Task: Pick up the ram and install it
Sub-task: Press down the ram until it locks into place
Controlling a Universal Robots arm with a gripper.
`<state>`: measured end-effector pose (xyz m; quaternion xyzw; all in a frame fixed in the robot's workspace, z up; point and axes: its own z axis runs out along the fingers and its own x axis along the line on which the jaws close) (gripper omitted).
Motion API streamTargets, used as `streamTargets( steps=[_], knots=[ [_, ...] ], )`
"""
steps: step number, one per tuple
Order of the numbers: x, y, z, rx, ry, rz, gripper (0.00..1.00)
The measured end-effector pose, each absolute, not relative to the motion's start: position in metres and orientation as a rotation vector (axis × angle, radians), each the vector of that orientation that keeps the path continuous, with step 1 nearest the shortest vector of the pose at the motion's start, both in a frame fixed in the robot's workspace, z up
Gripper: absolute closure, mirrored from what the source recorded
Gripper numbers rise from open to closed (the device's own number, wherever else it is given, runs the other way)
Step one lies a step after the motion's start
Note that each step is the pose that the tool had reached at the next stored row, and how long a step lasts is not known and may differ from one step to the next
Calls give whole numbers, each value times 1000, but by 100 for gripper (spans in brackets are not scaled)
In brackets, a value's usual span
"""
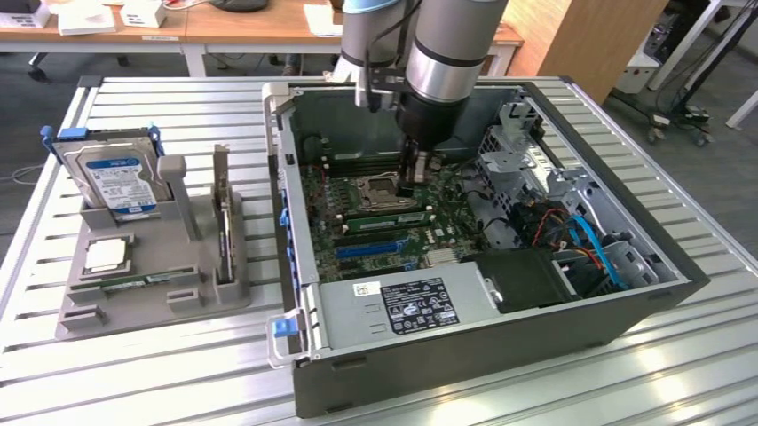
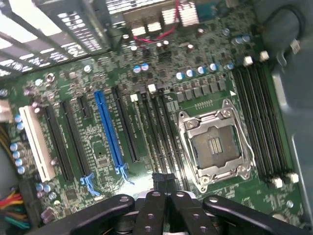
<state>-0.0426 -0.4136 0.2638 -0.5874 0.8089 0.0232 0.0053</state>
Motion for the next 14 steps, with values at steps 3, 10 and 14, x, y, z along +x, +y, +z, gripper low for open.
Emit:
streamTargets(
  steps=[3, 10, 14],
  knots=[
    [-43, -414, 264, -1772, 2579, 72, 90],
    [-43, -414, 263, -1605, 2683, 71, 90],
    [-43, -414, 263, -1505, 2738, 70, 90]
  ],
)
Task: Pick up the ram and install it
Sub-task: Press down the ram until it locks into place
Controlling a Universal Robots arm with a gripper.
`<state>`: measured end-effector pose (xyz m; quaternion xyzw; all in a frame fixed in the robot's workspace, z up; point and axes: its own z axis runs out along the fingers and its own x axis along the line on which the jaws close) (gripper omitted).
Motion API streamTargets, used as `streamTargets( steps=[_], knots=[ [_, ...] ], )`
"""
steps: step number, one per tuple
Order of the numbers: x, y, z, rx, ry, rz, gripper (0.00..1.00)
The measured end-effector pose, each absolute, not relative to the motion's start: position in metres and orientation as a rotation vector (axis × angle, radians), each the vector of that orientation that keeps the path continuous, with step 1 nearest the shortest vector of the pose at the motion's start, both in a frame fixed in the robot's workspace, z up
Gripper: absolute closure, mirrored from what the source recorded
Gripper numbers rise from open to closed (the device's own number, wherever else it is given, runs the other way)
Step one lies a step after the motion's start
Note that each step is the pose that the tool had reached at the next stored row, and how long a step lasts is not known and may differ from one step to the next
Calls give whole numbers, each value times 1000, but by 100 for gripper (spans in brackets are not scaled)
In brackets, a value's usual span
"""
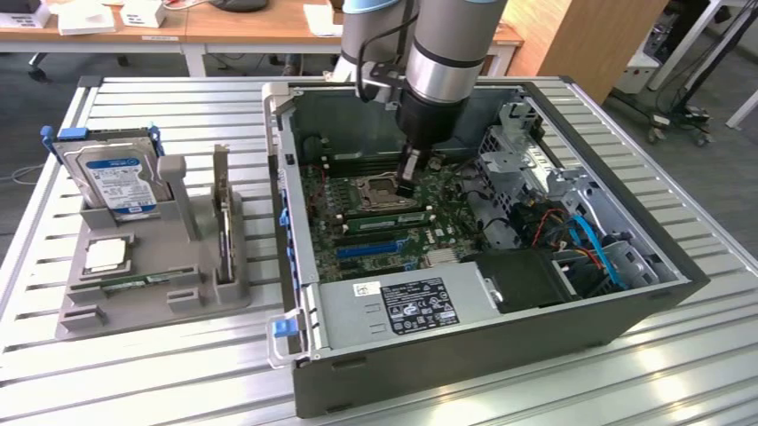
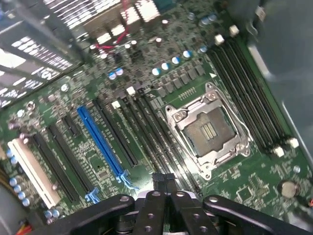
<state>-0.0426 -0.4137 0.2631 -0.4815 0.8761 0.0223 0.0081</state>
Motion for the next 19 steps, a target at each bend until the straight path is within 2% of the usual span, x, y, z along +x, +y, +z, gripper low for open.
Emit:
streamTargets(
  steps=[19],
  knots=[
    [-43, -414, 262, -1009, 2950, 64, 90]
  ],
)
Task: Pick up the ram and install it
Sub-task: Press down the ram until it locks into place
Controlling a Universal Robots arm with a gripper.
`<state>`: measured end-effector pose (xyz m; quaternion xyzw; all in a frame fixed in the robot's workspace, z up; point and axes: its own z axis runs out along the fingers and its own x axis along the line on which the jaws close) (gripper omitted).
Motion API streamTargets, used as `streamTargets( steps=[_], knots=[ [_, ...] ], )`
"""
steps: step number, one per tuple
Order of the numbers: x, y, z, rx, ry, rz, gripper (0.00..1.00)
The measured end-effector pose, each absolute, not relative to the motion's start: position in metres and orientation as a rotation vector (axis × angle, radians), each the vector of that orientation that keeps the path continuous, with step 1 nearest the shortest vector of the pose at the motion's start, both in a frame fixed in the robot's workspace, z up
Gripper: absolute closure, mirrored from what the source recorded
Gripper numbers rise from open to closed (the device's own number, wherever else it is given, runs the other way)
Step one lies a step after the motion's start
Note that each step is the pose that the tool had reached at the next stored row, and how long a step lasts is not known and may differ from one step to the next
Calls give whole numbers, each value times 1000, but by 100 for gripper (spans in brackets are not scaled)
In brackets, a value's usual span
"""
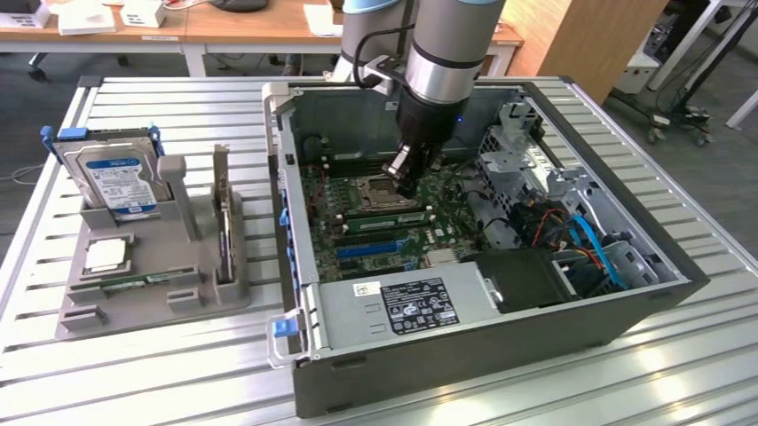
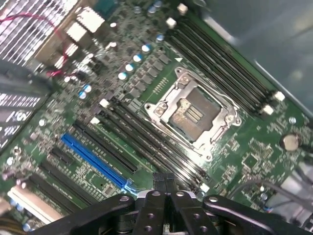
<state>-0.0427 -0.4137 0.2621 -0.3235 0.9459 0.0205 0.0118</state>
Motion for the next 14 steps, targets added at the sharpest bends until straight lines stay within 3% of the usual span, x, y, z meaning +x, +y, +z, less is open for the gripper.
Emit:
streamTargets(
  steps=[14],
  knots=[
    [-43, -414, 261, -624, 3049, 59, 90]
  ],
)
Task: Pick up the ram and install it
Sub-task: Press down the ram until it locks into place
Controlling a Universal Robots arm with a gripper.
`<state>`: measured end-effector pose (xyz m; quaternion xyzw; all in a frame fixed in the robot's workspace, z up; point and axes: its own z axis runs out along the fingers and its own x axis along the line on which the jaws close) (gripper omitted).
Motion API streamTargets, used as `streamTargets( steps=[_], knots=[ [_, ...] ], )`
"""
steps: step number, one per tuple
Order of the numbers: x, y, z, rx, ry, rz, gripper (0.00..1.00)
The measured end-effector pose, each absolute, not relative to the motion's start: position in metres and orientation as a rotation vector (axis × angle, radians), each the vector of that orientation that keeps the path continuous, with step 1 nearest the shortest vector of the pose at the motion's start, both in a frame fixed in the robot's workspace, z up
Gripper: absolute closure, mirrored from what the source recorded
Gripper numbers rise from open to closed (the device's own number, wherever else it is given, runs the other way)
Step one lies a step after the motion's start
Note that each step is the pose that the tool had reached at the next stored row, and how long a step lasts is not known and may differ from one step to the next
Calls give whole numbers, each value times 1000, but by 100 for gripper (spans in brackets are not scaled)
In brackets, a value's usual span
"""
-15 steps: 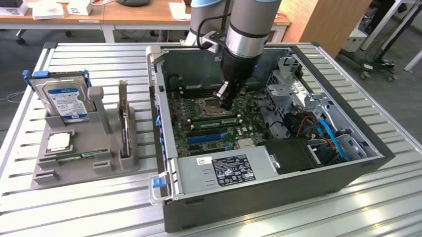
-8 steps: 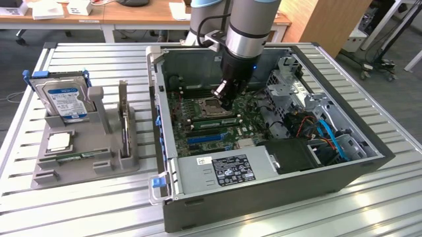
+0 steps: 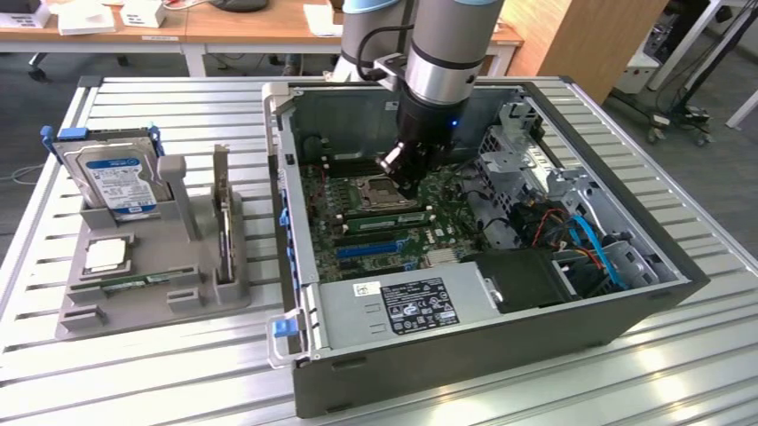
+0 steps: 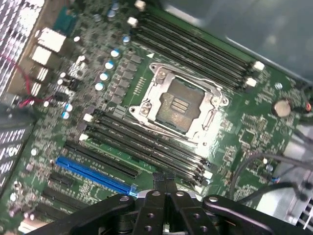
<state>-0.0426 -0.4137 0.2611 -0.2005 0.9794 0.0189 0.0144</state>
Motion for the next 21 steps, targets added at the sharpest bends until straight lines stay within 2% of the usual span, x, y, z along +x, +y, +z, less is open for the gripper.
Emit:
streamTargets(
  steps=[21],
  knots=[
    [-43, -413, 261, -422, 3087, 38, 90]
  ],
)
